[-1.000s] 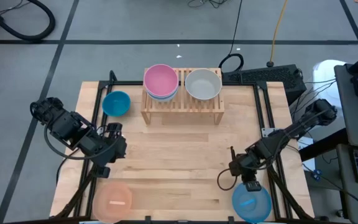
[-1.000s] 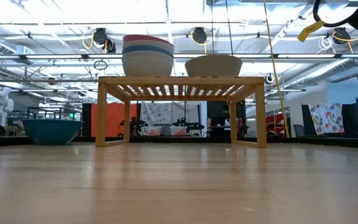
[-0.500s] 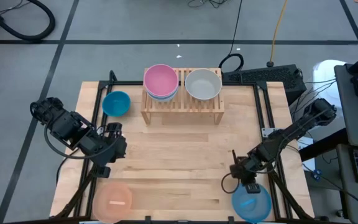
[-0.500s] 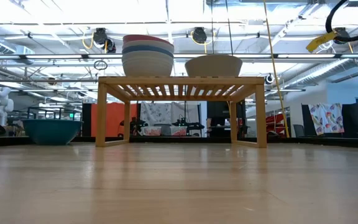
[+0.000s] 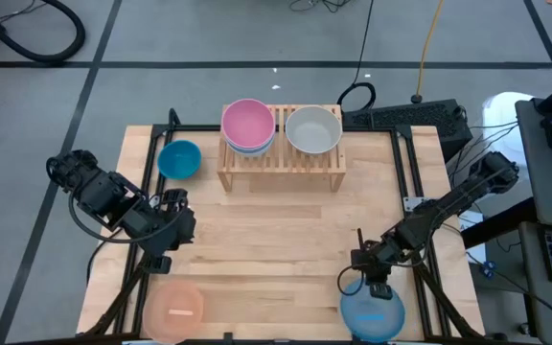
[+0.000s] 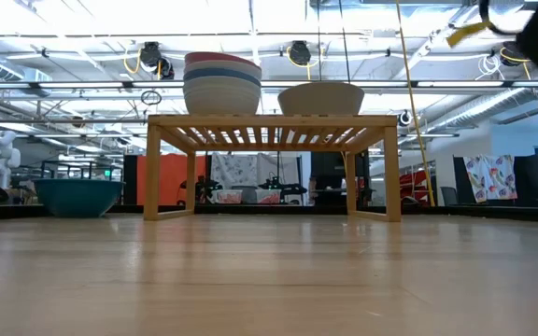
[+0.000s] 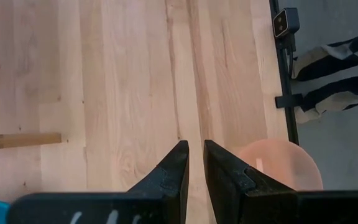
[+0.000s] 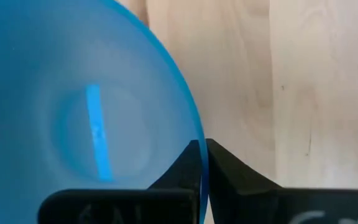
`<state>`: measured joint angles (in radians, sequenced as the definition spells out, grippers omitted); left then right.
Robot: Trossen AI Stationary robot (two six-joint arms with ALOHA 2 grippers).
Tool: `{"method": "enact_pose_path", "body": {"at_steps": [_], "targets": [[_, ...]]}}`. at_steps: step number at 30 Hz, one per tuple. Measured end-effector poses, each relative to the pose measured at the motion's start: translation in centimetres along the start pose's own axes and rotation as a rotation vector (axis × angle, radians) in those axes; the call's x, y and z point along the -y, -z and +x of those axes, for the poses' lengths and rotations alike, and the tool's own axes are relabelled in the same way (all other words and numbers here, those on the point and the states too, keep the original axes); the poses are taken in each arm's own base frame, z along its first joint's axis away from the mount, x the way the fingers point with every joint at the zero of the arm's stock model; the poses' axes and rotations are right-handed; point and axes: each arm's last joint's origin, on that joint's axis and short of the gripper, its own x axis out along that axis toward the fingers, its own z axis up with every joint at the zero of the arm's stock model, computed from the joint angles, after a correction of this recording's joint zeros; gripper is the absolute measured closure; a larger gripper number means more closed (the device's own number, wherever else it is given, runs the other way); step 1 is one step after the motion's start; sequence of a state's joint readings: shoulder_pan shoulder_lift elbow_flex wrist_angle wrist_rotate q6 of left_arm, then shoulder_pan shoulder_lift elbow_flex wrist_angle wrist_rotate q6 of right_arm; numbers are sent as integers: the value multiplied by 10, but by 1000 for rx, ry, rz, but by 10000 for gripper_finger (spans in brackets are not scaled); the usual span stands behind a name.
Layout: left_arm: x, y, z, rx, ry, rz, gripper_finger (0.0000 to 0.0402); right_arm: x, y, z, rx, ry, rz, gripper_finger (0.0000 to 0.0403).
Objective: Place and stack bowls onto a shelf
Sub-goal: Stack the large blue bowl on top of the large gray bowl on the shelf
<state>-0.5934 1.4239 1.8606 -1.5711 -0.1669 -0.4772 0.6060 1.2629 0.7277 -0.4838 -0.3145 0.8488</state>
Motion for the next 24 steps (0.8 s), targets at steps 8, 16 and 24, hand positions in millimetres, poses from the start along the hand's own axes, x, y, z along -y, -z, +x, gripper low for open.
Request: {"method": "enact_pose_path", "body": {"at_steps": [8,16,24], "targets": [[0,0,0,0,0,4,346,-32,-12,-73,-68,237,-41,402],[0,0,0,0,0,9,346,-51,-23,-168,123,469,11,402],[0,0,0,0,0,10,346,-43,-41,-225,293,619,-31,403]]}}
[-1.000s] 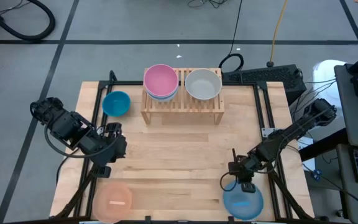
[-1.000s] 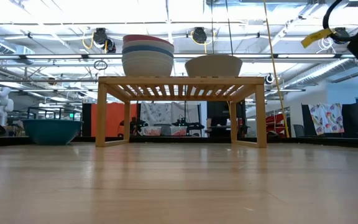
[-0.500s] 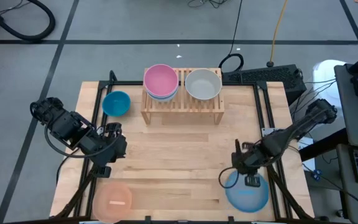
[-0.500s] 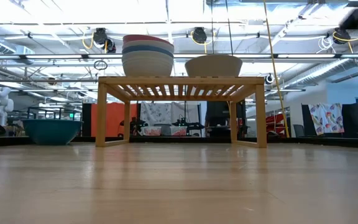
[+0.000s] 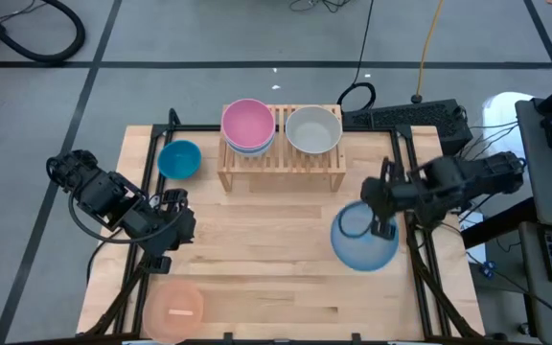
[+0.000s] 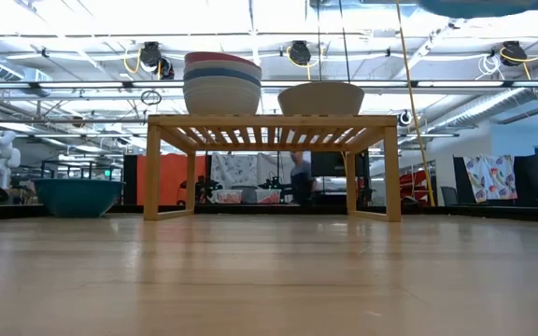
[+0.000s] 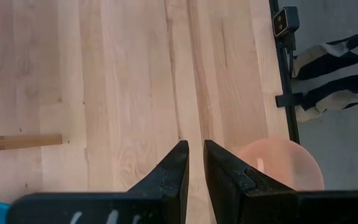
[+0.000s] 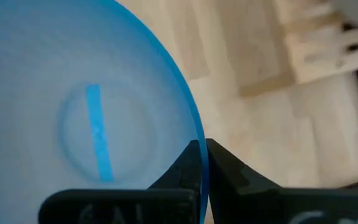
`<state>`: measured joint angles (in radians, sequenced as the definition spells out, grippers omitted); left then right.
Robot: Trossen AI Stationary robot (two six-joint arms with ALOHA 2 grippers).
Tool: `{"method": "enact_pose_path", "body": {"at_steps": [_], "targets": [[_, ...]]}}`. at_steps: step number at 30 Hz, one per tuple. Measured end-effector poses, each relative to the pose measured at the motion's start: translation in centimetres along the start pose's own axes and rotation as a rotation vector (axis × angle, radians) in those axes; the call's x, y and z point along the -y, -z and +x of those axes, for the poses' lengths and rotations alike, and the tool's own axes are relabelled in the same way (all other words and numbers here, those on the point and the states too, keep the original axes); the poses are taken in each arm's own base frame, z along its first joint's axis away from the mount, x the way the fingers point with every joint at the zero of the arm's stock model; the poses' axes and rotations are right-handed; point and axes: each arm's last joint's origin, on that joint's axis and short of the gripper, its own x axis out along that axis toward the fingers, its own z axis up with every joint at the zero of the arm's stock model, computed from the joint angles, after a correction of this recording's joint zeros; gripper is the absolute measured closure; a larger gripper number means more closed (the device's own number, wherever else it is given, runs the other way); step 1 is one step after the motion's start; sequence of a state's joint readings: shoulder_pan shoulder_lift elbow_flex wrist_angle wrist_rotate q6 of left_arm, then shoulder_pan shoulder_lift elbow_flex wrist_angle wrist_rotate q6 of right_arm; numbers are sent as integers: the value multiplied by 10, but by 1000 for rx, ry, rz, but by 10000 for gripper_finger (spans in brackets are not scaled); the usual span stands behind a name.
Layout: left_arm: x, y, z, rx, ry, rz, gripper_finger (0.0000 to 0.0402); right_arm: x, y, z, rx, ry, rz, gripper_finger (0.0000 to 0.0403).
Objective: Place and stack bowls onto a shelf
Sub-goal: Stack the large blue bowl on top of the large gray bowl on the shelf
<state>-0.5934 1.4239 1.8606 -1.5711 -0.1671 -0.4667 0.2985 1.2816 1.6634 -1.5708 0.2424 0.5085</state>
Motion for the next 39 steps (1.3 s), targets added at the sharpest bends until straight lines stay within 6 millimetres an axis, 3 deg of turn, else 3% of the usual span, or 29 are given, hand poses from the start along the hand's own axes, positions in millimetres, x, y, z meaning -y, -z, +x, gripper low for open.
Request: {"method": "enact_pose_path", "body": {"at_steps": [11,20,30,39], "targets": [[0,0,0,0,0,-42,346,44,-63,-9,73,127,-53,403],[0,0,0,0,0,-89,346,100,-103,-29,188,210,-17,403],[0,0,0,0,-1,-89,346,163,-130,0,180,213,-3,403],[0,0,0,0,-1,-115,346,212,-138,11,268,216,47,403]]}}
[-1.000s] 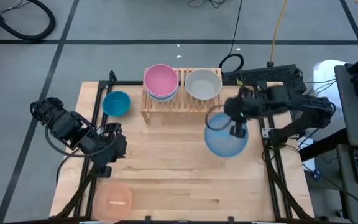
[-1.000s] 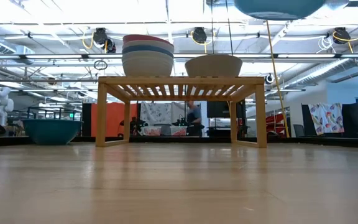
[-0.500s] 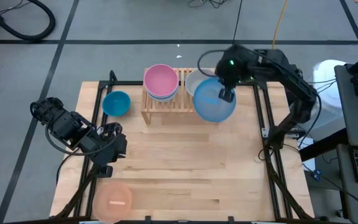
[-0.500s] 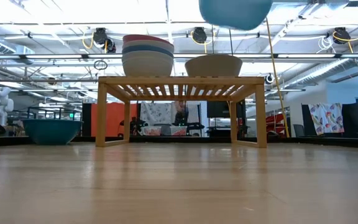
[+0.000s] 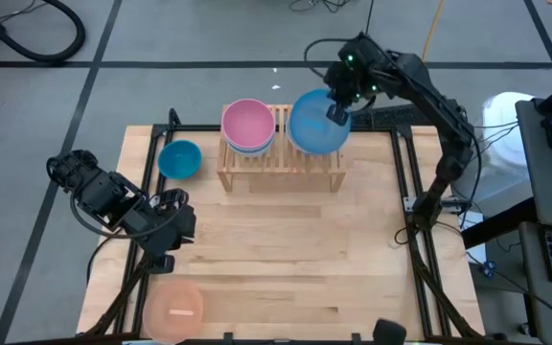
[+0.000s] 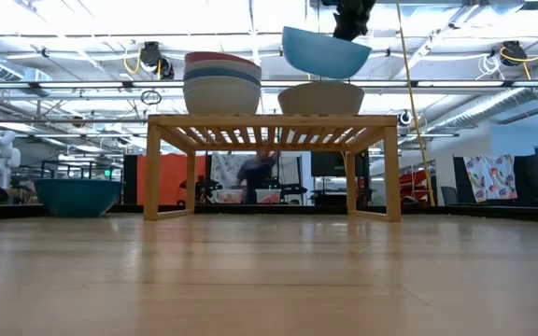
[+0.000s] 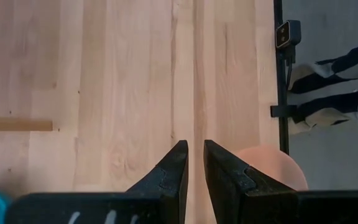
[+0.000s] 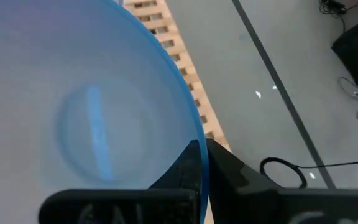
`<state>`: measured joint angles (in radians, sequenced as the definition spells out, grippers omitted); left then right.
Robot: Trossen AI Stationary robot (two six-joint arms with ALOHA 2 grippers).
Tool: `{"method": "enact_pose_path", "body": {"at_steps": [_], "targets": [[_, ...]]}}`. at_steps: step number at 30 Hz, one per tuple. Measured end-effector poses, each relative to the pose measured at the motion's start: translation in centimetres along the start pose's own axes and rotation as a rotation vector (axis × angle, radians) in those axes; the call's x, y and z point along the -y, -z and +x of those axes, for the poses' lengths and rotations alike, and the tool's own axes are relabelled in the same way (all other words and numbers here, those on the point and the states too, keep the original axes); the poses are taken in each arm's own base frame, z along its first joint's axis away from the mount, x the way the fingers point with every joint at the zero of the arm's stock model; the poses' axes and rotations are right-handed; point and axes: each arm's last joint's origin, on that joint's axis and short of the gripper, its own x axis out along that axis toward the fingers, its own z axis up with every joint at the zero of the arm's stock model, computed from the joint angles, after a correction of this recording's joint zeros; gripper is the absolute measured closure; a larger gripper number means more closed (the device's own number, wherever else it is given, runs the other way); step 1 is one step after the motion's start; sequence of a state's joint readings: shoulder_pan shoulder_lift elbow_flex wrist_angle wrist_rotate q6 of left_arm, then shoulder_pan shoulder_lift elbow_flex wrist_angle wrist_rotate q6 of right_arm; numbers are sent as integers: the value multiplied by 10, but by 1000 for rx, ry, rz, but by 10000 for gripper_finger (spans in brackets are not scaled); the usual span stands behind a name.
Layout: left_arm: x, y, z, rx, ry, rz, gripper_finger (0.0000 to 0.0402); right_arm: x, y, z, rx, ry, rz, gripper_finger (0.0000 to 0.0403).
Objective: Place and stack bowls onto a shelf
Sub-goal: Stack the large blue bowl on top of the large gray bowl on the shelf
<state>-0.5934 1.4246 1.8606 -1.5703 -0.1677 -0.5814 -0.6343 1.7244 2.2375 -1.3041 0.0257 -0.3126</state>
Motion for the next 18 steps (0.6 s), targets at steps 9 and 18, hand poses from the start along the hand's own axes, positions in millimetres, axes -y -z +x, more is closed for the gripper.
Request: {"method": "enact_pose_path", "body": {"at_steps": [9,18], "targets": [[0,0,0,0,0,-38,346,20,11,27,-128,-61,-76,403],[0,0,0,0,0,-57,346,22,7,47,-137,-71,-121,398]]}}
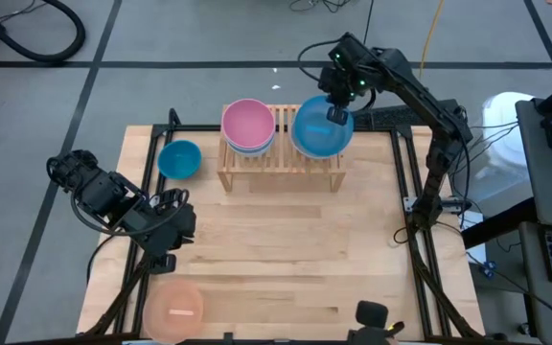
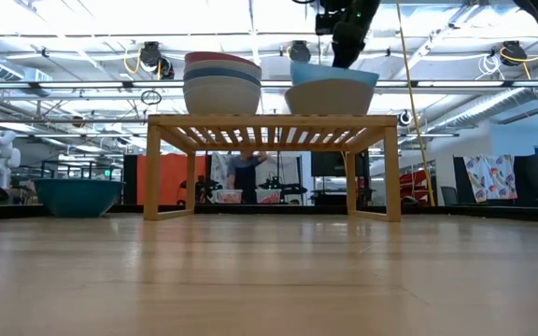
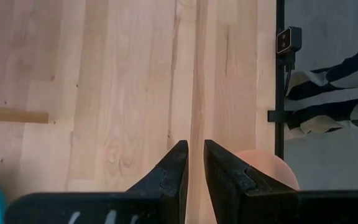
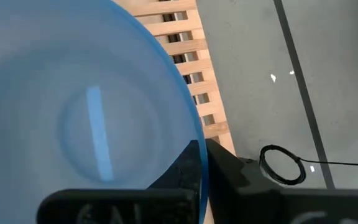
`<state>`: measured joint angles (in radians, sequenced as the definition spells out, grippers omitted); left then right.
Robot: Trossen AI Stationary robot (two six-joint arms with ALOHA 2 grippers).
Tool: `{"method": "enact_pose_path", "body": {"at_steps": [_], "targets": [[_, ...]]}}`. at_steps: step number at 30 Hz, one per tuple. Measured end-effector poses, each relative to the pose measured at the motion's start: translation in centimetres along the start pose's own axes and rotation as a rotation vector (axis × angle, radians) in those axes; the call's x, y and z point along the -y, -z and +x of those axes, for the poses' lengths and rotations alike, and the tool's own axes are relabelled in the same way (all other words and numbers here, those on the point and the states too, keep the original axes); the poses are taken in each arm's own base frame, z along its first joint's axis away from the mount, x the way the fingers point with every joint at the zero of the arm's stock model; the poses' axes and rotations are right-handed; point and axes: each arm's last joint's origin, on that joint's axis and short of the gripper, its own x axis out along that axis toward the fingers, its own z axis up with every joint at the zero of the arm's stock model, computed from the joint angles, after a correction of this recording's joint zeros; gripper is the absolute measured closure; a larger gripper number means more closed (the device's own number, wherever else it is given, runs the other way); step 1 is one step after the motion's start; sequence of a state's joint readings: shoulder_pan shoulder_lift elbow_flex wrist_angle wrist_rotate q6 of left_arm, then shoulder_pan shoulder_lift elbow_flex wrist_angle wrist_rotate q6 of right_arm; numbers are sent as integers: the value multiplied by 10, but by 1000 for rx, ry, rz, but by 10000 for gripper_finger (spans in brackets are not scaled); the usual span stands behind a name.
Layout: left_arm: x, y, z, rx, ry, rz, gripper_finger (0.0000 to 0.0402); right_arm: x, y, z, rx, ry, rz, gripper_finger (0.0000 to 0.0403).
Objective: Place and stack bowls onto a shelf
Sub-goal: Stack the large blue bowl on top of the large gray bowl on the shelf
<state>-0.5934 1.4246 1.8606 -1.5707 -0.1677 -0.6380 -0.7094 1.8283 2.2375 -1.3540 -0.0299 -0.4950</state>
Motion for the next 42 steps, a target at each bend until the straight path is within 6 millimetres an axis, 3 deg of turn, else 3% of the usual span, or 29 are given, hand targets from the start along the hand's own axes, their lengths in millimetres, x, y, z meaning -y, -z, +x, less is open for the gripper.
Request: {"method": "enact_pose_path", "body": {"at_steps": [11,17,22,27,31,33,38,42], "targets": [[0,0,0,0,0,-1,346,-9,-7,-6,47,9,-42,317],[0,0,0,0,0,-12,346,-20,-10,-21,100,22,-94,270],[0,0,0,0,0,-13,346,-26,-13,-40,192,69,-205,255],[0,0,0,0,0,-17,346,-23,-22,-45,286,124,-222,285],[0,0,0,0,0,-27,346,-20,-28,-38,331,161,-223,368],[0,0,0,0,0,-27,346,-18,-31,-29,349,195,-208,393],[0,0,0,0,-1,-29,346,-16,-36,5,387,243,-219,400],[0,0,0,10,-13,-46,346,-19,-28,38,341,224,-237,402]]}}
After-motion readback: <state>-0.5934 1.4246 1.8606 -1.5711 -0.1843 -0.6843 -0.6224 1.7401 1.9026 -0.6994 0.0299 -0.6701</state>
